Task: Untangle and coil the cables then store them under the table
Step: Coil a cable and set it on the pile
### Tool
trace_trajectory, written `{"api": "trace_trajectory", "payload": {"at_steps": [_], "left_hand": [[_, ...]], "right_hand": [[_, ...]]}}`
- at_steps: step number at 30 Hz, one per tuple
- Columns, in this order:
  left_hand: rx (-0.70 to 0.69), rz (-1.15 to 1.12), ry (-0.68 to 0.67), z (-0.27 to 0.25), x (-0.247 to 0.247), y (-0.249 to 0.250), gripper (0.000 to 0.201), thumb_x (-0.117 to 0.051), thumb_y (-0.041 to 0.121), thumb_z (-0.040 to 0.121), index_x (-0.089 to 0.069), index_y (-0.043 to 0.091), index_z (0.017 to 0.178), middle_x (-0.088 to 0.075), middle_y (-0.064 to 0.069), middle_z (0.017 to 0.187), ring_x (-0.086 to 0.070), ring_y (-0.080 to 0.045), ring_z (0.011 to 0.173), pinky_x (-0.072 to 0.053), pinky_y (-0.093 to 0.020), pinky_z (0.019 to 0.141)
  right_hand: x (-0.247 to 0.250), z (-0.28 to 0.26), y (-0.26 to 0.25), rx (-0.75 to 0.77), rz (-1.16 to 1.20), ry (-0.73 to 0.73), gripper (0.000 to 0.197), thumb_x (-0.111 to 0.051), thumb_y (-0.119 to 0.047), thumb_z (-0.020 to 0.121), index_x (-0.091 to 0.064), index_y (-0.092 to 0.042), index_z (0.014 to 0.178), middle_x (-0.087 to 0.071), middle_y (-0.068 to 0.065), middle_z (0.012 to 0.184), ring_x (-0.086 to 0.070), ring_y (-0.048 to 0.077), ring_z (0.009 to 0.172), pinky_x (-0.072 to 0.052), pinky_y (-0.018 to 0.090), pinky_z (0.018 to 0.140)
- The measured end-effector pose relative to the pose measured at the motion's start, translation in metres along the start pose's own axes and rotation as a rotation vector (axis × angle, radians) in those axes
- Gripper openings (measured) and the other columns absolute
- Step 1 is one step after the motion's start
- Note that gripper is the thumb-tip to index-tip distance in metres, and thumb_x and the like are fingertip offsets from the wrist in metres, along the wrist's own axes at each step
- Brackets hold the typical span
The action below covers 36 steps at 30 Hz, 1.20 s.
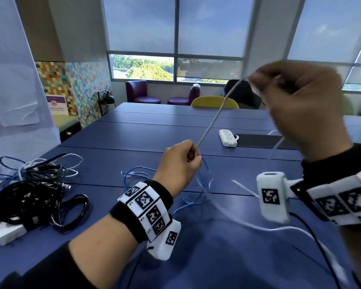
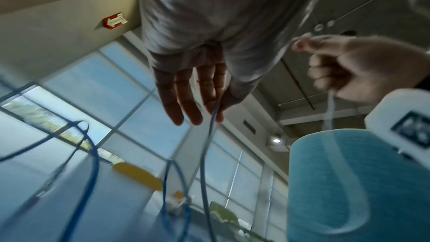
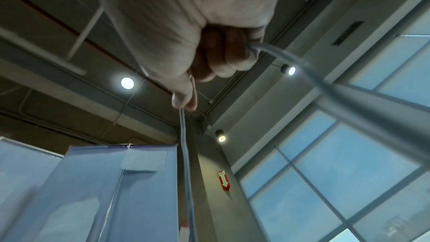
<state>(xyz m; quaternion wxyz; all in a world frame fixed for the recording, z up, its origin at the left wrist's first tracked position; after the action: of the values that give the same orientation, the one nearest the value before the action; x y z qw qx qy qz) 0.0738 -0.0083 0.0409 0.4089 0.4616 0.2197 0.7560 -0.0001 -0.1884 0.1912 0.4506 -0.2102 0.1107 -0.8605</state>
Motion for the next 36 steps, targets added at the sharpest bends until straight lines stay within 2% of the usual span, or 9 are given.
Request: {"api": "trace_trajectory", "payload": {"at_steps": [4, 7, 11, 18, 24, 27, 30, 33, 36], "left_hand": [[0.246, -0.192, -0.097, 0.004, -0.016, -0.041, 0.018, -0.065, 0.008, 0.088, -0.064, 0.014, 0.071, -0.072, -0.005, 0.067, -0.062, -0.012, 0.054, -0.049, -0.025, 0.055], [0.369, -0.44, -0.072, 0.008, -0.014, -0.052, 0.035, -0.061, 0.023, 0.095, -0.061, 0.008, 0.064, -0.067, -0.013, 0.06, -0.058, -0.019, 0.048, -0.045, -0.026, 0.051], [0.401, -0.456, -0.041, 0.012, -0.001, -0.04, 0.05, -0.055, 0.04, 0.096, -0.038, 0.017, 0.056, -0.037, 0.0, 0.042, -0.034, -0.017, 0.034, -0.032, -0.021, 0.04], [0.333, -0.653, 0.034, 0.029, 0.035, 0.004, 0.026, -0.033, 0.012, 0.091, -0.039, 0.018, 0.066, -0.024, 0.007, 0.048, -0.013, -0.01, 0.04, -0.014, -0.014, 0.044], [0.13, -0.401, -0.019, 0.047, 0.047, 0.037, 0.036, -0.047, 0.027, 0.101, -0.067, 0.007, 0.08, -0.032, 0.007, 0.045, -0.021, -0.008, 0.037, -0.018, -0.016, 0.04], [0.054, -0.324, -0.029, 0.05, 0.04, 0.046, 0.037, -0.05, 0.032, 0.099, -0.072, 0.006, 0.083, -0.034, 0.005, 0.046, -0.025, -0.008, 0.037, -0.022, -0.017, 0.038], [0.012, -0.329, -0.06, 0.052, 0.032, 0.05, 0.035, -0.052, 0.029, 0.099, -0.073, 0.004, 0.084, -0.033, 0.008, 0.043, -0.026, -0.007, 0.038, -0.023, -0.017, 0.038], [0.009, -0.387, -0.056, 0.054, 0.03, 0.048, 0.039, -0.054, 0.027, 0.098, -0.068, -0.007, 0.086, -0.031, 0.009, 0.044, -0.022, -0.01, 0.041, -0.02, -0.019, 0.041], [0.028, -0.48, -0.062, 0.054, 0.033, 0.042, 0.031, -0.061, 0.027, 0.094, -0.071, -0.001, 0.084, -0.034, 0.006, 0.048, -0.025, -0.011, 0.042, -0.022, -0.02, 0.043]], "right_hand": [[0.041, 0.027, -0.005, -0.047, -0.033, 0.247, 0.015, -0.057, -0.054, 0.089, -0.06, -0.049, 0.075, -0.05, -0.028, 0.06, -0.048, 0.002, 0.06, -0.042, 0.026, 0.064], [0.049, 0.037, 0.003, -0.103, -0.042, 0.277, 0.017, -0.053, -0.053, 0.088, -0.053, -0.046, 0.072, -0.048, -0.023, 0.069, -0.047, -0.005, 0.061, -0.036, 0.008, 0.064], [0.04, 0.03, 0.042, -0.224, -0.091, 0.296, 0.017, -0.06, -0.044, 0.088, -0.062, -0.03, 0.078, -0.043, -0.006, 0.057, -0.035, 0.003, 0.049, -0.029, 0.021, 0.05], [-0.02, -0.013, 0.113, -0.514, -0.208, -0.207, 0.022, -0.066, -0.027, 0.089, -0.069, -0.011, 0.075, -0.056, 0.002, 0.058, -0.048, 0.015, 0.052, -0.04, 0.027, 0.055], [-0.063, -0.033, 0.087, -0.397, -0.646, -0.492, 0.041, -0.06, -0.039, 0.088, -0.058, -0.004, 0.067, -0.058, 0.012, 0.064, -0.058, 0.033, 0.072, -0.035, 0.032, 0.053], [-0.077, -0.027, 0.067, -0.279, -0.633, -0.458, 0.046, -0.058, -0.04, 0.092, -0.059, -0.004, 0.121, -0.061, 0.014, 0.121, -0.052, 0.032, 0.119, -0.043, 0.038, 0.093], [-0.091, -0.023, 0.049, -0.159, -0.354, -0.485, 0.054, -0.058, -0.027, 0.095, -0.043, -0.018, 0.146, -0.046, -0.001, 0.148, -0.03, 0.018, 0.144, -0.023, 0.042, 0.119], [-0.092, -0.02, 0.049, -0.096, -0.103, -0.367, 0.023, -0.06, -0.019, 0.093, -0.07, -0.023, 0.114, -0.071, -0.002, 0.108, -0.061, 0.013, 0.106, -0.049, 0.034, 0.091], [-0.087, -0.015, 0.058, -0.088, 0.004, -0.31, 0.012, -0.067, -0.022, 0.091, -0.077, -0.028, 0.094, -0.065, -0.002, 0.075, -0.056, 0.01, 0.072, -0.043, 0.019, 0.064]]}}
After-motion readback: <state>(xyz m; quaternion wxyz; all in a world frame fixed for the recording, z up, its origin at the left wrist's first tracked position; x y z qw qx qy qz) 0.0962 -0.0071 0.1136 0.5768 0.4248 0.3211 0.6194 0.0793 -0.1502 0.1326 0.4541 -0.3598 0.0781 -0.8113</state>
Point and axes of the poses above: each hand's wrist, its own z-axis towards the middle knuckle, its own x-axis out of the back of the hand, y = z × x, the point moved 5 cm from there along z, towards the middle knuckle
